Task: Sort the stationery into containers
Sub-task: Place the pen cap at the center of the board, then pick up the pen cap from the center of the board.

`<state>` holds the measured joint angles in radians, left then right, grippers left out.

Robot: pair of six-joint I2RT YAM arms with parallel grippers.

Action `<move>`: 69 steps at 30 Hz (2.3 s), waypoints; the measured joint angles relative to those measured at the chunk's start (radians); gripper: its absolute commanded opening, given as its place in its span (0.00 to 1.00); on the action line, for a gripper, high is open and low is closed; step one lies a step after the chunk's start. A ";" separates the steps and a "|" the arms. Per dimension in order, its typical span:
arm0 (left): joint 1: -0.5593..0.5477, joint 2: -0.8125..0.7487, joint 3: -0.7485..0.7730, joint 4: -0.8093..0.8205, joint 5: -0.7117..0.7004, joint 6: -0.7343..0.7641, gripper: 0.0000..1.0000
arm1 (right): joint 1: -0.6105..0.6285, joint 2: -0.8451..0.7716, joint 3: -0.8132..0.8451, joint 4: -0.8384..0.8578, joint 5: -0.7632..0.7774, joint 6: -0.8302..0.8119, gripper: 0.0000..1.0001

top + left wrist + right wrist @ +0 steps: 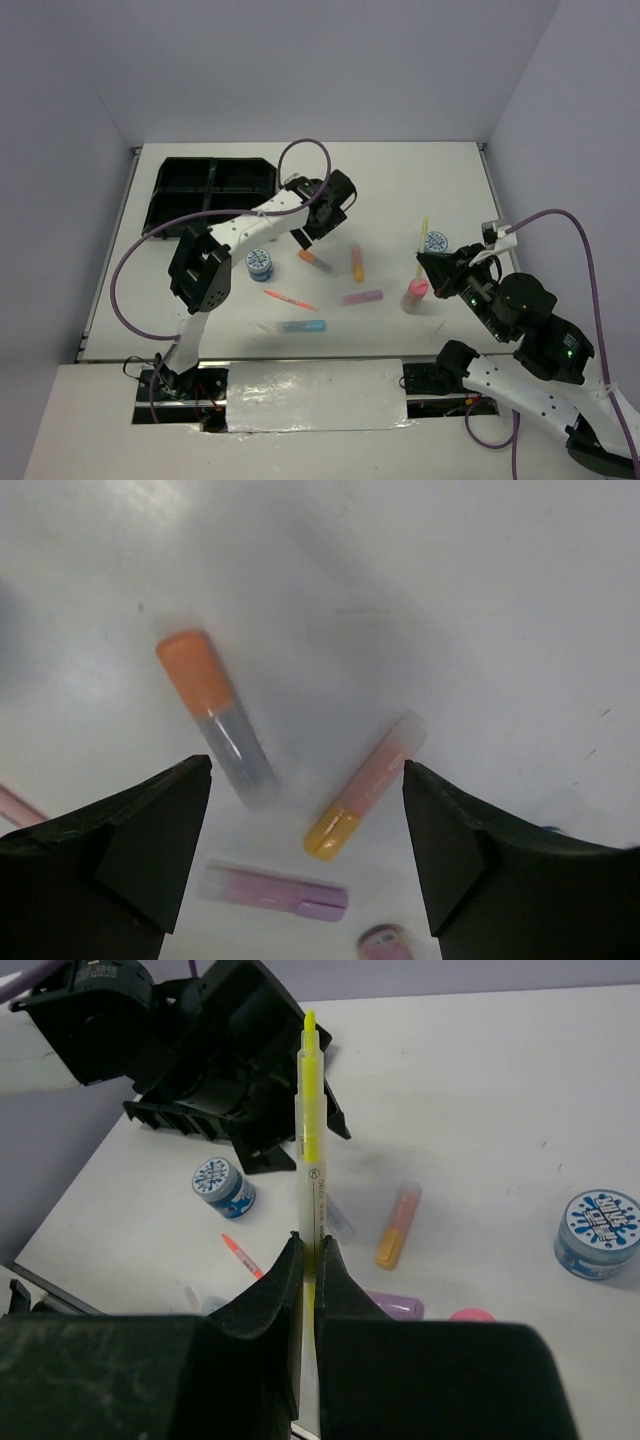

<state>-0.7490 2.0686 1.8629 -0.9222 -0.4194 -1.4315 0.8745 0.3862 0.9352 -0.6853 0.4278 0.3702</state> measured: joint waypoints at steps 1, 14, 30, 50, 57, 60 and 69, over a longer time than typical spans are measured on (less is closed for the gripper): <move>-0.013 0.000 -0.005 -0.024 -0.004 -0.076 0.85 | 0.000 -0.005 0.000 0.000 -0.001 0.000 0.00; 0.069 0.187 0.225 -0.145 0.041 -0.510 0.79 | 0.000 -0.022 0.024 -0.012 -0.045 -0.010 0.00; 0.079 0.311 0.244 -0.090 0.112 -0.541 0.79 | 0.000 -0.019 0.039 -0.019 -0.092 -0.043 0.00; 0.068 0.338 0.255 -0.097 0.110 -0.541 0.72 | 0.000 -0.053 0.039 -0.049 -0.103 -0.077 0.00; 0.068 0.351 0.264 -0.097 0.110 -0.544 0.51 | 0.000 -0.083 0.039 -0.049 -0.102 -0.081 0.00; 0.068 0.360 0.276 -0.091 0.111 -0.544 0.51 | 0.000 -0.100 0.039 -0.050 -0.098 -0.082 0.00; 0.069 0.372 0.282 -0.040 0.113 -0.553 0.41 | 0.000 -0.119 0.039 -0.053 -0.093 -0.084 0.00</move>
<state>-0.6796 2.4401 2.1452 -0.9619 -0.3065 -1.9842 0.8745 0.2668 0.9737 -0.7383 0.3347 0.2859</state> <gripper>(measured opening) 0.426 0.045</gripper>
